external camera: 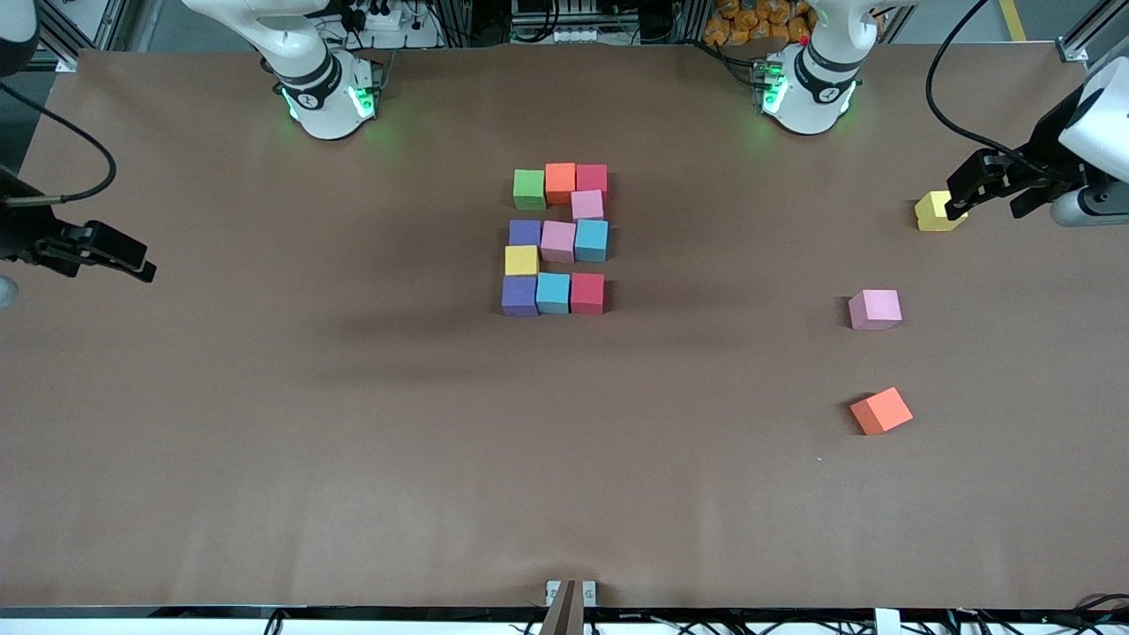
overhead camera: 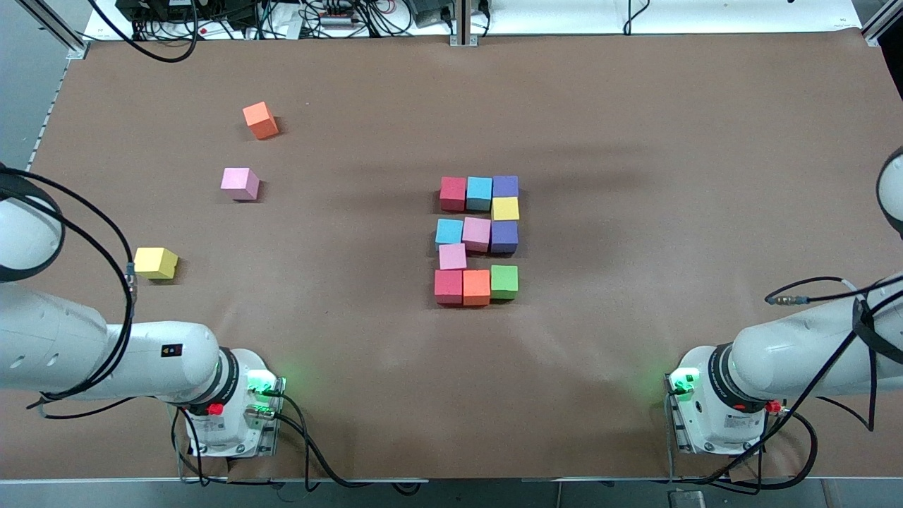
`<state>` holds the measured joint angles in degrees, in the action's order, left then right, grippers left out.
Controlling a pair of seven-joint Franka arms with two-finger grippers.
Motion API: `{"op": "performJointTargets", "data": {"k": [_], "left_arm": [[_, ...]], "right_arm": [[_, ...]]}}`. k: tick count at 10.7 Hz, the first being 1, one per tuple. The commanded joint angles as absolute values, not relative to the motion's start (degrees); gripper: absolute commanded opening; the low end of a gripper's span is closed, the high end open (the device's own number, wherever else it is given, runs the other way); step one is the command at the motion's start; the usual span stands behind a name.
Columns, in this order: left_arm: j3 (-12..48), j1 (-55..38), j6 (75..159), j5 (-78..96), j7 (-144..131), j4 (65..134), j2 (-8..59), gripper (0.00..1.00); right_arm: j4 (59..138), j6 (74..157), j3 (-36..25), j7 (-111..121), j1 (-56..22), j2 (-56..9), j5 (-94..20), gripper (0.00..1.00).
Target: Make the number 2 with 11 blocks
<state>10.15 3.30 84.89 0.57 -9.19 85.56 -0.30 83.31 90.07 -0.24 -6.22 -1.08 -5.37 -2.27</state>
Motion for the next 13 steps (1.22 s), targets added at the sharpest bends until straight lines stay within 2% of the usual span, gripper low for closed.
{"op": "performJointTargets", "data": {"k": [1,4,7,13], "left_arm": [[10.0,3.4,84.3,1.1,-10.1,85.3,-0.4,0.77],[10.5,3.3,84.3,-1.0,-10.0,85.3,-0.4,0.77],[10.5,3.3,84.3,-1.1,-9.8,85.4,-0.4,0.77],[10.7,3.2,84.4,-1.0,-9.8,85.4,-0.4,0.77]], "right_arm": [[93.7,94.5,1.0,-7.4,-0.7,2.4,-1.2,1.0],[93.4,93.7,1.6,-7.5,-0.8,2.4,-1.2,1.0],[91.8,87.3,1.8,-7.5,-1.1,2.4,-1.4,1.0],[91.7,87.4,1.8,-7.5,-0.8,2.4,-1.5,1.0]]}}
